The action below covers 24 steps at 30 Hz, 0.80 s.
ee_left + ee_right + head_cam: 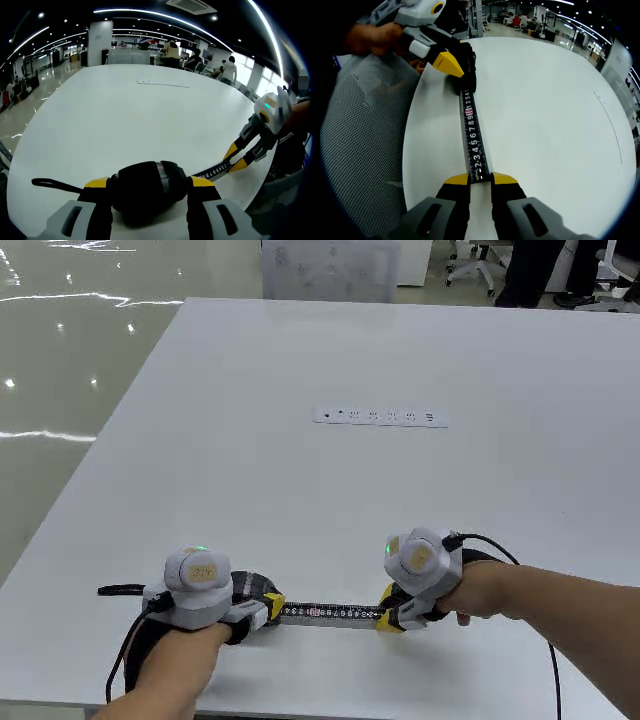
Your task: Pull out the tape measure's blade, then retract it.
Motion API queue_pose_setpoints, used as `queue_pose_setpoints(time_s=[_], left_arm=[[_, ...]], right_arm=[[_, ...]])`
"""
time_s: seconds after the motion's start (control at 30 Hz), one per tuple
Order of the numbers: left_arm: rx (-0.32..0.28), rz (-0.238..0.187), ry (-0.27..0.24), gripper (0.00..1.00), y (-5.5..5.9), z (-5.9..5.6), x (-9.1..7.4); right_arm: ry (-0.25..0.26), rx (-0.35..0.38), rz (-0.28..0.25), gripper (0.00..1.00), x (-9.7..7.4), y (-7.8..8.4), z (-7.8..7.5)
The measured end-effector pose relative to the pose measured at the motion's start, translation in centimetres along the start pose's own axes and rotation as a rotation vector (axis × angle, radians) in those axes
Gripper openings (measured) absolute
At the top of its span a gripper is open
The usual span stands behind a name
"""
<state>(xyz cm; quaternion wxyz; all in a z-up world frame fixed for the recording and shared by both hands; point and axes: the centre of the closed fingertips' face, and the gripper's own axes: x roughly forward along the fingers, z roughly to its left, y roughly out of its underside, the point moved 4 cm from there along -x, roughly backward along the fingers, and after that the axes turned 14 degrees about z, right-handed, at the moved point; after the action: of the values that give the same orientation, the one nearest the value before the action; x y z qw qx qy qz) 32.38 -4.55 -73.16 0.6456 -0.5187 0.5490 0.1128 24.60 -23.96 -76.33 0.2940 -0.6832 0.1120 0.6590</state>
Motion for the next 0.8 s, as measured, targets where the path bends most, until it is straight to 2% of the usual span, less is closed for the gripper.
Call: queue_pose_setpoints(time_s=[0.07, 0.63, 0.8], left_arm=[[-0.001, 0.0, 0.001, 0.56, 0.0, 0.0, 0.0], [-0.001, 0.003, 0.004, 0.56, -0.1, 0.1, -0.1], [-0.001, 0.004, 0.005, 0.56, 0.0, 0.0, -0.1]], right_arm=[[-0.005, 0.016, -0.009, 0.14, 0.1, -0.1, 0.0], [-0.006, -0.017, -0.017, 0.14, 0.4, -1.2, 0.4], [-0.013, -0.002, -0.03, 0.14, 0.7, -2.2, 0.6]])
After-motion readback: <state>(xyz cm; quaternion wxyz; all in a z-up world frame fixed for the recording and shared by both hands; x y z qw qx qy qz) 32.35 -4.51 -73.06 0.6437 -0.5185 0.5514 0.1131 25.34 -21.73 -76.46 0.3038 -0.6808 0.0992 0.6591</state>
